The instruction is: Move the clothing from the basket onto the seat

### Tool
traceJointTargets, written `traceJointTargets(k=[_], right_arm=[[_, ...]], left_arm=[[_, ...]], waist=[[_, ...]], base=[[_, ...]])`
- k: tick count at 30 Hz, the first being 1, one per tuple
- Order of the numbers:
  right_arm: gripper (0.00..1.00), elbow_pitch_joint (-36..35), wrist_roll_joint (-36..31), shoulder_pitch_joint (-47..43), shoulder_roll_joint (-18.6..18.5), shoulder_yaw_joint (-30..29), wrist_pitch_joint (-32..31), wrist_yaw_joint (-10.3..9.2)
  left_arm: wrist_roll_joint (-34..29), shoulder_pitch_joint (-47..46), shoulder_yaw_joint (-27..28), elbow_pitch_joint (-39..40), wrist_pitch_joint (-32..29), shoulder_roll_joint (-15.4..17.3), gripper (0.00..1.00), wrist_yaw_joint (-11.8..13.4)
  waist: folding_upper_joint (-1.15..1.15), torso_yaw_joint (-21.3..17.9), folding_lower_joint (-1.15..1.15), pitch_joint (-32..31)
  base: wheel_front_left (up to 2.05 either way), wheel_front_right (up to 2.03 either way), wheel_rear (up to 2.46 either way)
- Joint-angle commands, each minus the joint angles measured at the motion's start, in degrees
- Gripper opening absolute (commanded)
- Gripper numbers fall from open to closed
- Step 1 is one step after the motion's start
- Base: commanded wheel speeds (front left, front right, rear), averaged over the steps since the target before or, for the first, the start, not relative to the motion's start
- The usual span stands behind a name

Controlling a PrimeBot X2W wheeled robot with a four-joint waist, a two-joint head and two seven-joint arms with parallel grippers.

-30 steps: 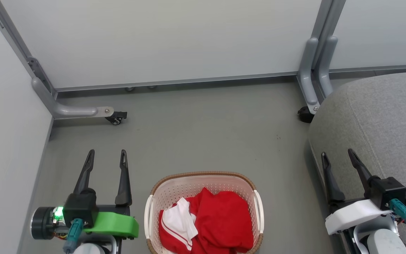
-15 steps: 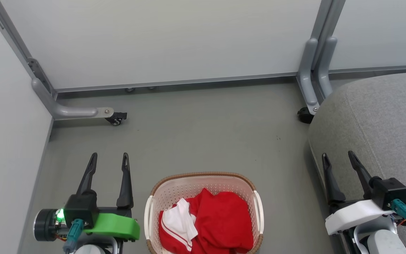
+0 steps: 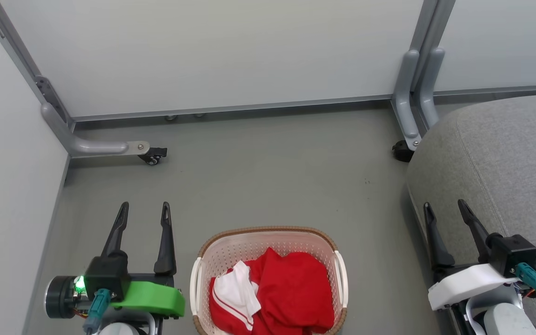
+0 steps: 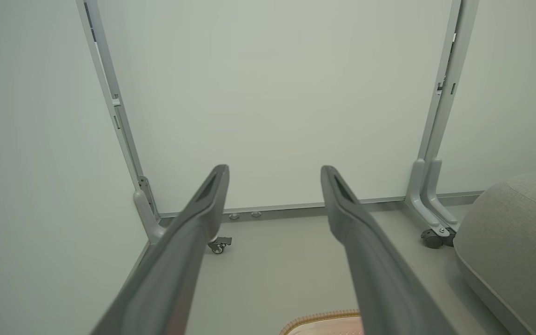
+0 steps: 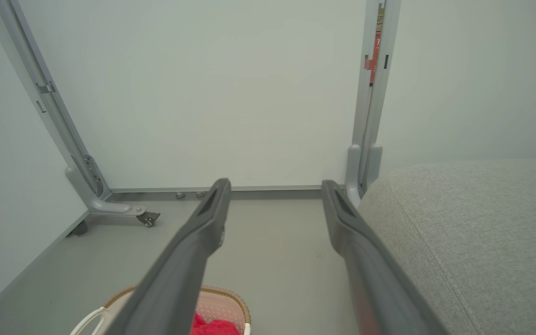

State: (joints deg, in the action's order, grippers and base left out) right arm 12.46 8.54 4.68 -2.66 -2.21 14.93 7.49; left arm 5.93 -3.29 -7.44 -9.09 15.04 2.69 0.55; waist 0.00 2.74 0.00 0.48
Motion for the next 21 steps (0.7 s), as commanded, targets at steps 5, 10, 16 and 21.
traceJointTargets(k=[5, 10, 16, 21], right_arm=[[1.00, -0.49, -0.20, 0.88, -0.14, 0.09, 0.14, 0.00], [1.00, -1.20, -0.35, 1.92, -0.15, 0.43, 0.14, 0.00], [1.00, -2.57, -0.51, 4.11, -0.14, 2.20, 0.14, 0.00], [1.00, -4.14, -0.38, 7.26, -0.16, 3.99, 0.14, 0.00]], left_arm=[[0.30, -1.16, -0.08, -0.13, 0.22, 0.36, 1.00, -0.03], [-0.16, -2.92, -0.30, -1.06, 0.18, 0.36, 1.00, -1.02], [-0.84, -6.54, -0.79, -3.34, 0.14, 0.35, 1.00, -2.53], [-1.54, -10.62, -1.76, -6.00, 0.15, 0.35, 1.00, -3.74]], waist=[[0.00, -0.29, 0.00, 0.89], [0.00, -1.27, 0.00, 2.39], [0.00, -3.78, 0.00, 5.97], [0.00, -6.48, 0.00, 10.59]], base=[[0.00, 0.00, 0.00], [0.00, 0.00, 0.00], [0.00, 0.00, 0.00], [0.00, 0.00, 0.00]])
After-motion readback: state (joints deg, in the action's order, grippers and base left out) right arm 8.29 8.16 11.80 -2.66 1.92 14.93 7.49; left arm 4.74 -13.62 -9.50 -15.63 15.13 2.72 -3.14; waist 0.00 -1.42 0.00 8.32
